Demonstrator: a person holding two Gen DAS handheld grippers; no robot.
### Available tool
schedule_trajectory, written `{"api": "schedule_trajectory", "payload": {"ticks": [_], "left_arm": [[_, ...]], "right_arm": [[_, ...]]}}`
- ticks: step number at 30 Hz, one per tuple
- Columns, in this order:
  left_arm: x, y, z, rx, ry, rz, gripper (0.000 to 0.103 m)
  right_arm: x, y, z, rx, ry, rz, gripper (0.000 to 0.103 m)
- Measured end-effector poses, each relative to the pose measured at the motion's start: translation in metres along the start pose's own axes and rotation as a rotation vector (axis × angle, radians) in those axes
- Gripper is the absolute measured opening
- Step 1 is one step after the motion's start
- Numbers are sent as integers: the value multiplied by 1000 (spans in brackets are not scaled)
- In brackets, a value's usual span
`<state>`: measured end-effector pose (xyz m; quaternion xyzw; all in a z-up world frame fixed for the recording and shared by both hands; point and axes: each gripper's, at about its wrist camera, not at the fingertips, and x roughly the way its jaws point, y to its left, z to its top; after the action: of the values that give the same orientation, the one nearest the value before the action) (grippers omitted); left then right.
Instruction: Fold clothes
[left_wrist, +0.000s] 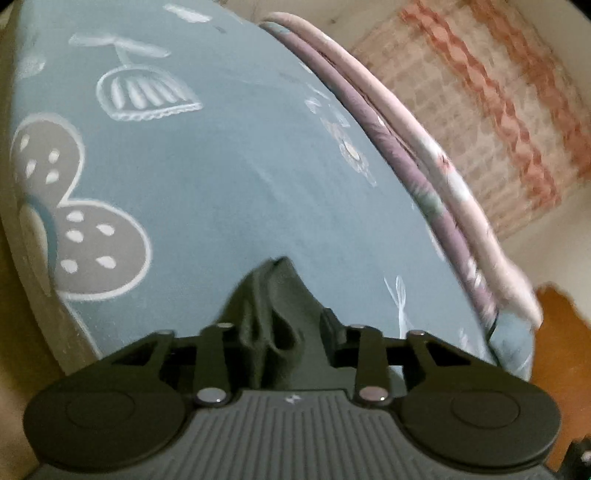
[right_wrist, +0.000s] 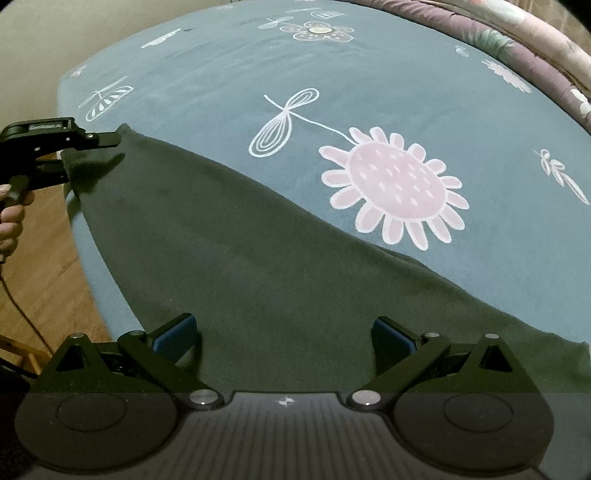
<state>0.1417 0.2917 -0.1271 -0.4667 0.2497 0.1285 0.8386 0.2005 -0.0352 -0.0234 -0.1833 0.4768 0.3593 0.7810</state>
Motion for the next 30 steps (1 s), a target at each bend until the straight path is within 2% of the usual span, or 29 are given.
{"api": "schedule_trajectory", "payload": {"ticks": [1, 3, 7, 10, 13, 15, 21, 28, 30], "left_arm": [[1, 7, 0, -27, -2, -1, 10], [-1, 13, -1, -36, -6, -12, 11], [-3, 8, -3, 7, -7, 8, 10], [-6, 0, 1, 36, -2, 12, 6], [-11, -9, 4, 56, -7, -3, 6], [-16, -17, 4, 88, -15, -13, 6], [-29, -35, 5, 165, -36, -45, 6], [-36, -45, 6, 185, -42, -92, 6], [-36, -47, 6, 192, -41, -101, 6]], "right_arm": [[0, 0, 0, 1, 1, 0, 103], [0, 1, -1, 1, 2, 1, 103], [0, 0, 1, 10, 0, 13, 103], [-2, -2, 9, 43, -22, 74, 103], [-4, -3, 23, 101, -52, 191, 103], [-1, -5, 32, 156, -59, 303, 103], [32, -7, 61, 343, -12, 641, 103], [80, -8, 75, 597, 95, 829, 103], [87, -6, 74, 636, 105, 848, 103]]}}
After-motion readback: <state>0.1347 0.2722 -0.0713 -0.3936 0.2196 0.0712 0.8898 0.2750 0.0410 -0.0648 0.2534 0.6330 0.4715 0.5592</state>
